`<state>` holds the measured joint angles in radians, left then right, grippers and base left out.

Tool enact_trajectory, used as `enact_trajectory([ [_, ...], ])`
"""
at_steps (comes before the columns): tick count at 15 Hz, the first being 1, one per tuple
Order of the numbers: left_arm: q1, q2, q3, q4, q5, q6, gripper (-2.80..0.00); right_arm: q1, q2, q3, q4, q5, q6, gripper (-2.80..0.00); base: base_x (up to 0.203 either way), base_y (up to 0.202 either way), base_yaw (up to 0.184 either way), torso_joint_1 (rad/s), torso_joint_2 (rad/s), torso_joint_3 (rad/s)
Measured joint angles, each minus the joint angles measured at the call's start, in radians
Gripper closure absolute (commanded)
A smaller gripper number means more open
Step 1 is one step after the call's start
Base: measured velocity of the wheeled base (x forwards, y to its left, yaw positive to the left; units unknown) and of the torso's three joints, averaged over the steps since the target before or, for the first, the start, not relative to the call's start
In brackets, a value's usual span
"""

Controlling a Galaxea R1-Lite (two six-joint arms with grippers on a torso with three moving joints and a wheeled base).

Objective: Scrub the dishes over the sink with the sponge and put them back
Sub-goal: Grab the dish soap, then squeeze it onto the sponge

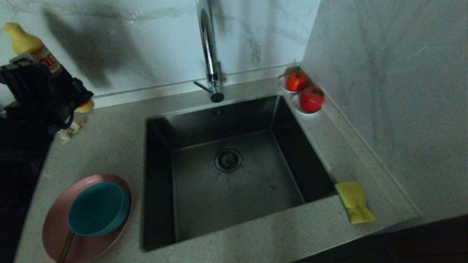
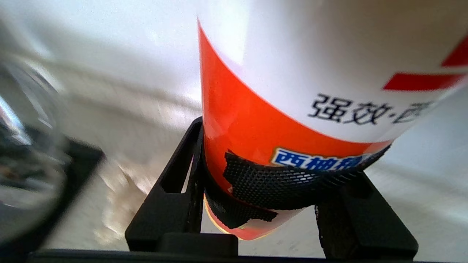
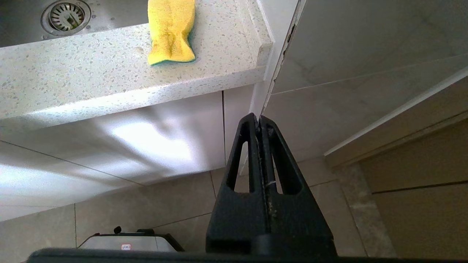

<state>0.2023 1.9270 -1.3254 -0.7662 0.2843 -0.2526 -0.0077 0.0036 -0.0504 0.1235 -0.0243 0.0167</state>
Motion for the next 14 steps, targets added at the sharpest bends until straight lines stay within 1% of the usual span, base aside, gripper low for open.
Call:
enact_trajectory([
  [3,0.0,-0.14,0.034,0.058,-0.004,0.003,0.0,0.0,0.0,0.0,0.0,0.0,0.0,0.0,0.0,0.0,0.0,0.0,0.0,0.0],
  [5,0.0,-0.242,0.043,0.159,-0.021,0.005,0.0,0.0,0.0,0.0,0.0,0.0,0.0,0.0,0.0,0.0,0.0,0.0,0.0,0.0],
  [8,-0.011,-0.408,0.029,0.363,-0.111,0.017,0.0,0.0,0.0,0.0,0.0,0.0,0.0,0.0,0.0,0.0,0.0,0.0,0.0,0.0],
  [9,-0.02,-0.46,0.02,0.426,-0.148,0.034,0.0,0.0,0.0,0.0,0.0,0.0,0.0,0.0,0.0,0.0,0.0,0.0,0.0,0.0],
  [11,-0.062,-0.564,0.007,0.552,-0.211,0.091,0.0,0.0,0.0,0.0,0.0,0.0,0.0,0.0,0.0,0.0,0.0,0.0,0.0,0.0],
  [12,-0.094,-0.61,0.003,0.603,-0.227,0.126,0.0,0.0,0.0,0.0,0.0,0.0,0.0,0.0,0.0,0.0,0.0,0.0,0.0,0.0],
  [14,-0.176,-0.692,0.001,0.687,-0.238,0.197,0.0,0.0,0.0,0.0,0.0,0.0,0.0,0.0,0.0,0.0,0.0,0.0,0.0,0.0],
])
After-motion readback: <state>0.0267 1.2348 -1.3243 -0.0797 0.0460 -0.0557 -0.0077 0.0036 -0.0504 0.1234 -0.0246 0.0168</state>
